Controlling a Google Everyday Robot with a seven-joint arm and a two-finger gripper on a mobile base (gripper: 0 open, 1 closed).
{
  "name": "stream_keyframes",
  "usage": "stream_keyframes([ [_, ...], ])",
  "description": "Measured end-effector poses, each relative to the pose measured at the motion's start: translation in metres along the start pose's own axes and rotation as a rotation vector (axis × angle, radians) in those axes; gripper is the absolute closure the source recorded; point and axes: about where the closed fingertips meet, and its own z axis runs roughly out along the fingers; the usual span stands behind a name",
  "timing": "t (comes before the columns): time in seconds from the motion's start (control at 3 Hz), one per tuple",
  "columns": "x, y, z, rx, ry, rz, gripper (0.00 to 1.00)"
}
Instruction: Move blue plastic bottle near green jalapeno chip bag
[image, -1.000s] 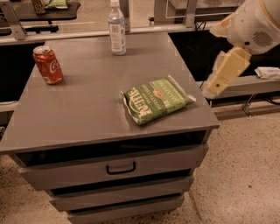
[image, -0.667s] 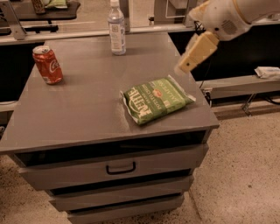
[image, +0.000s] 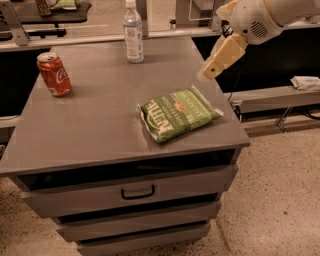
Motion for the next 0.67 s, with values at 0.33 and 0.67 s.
stream_keyframes([
  [0.33,-0.007,-0.010,0.013,0.041,-0.055,0.051,0.00],
  [0.67,-0.024,-0.043,0.054,0.097,-0.189,0.169,0.00],
])
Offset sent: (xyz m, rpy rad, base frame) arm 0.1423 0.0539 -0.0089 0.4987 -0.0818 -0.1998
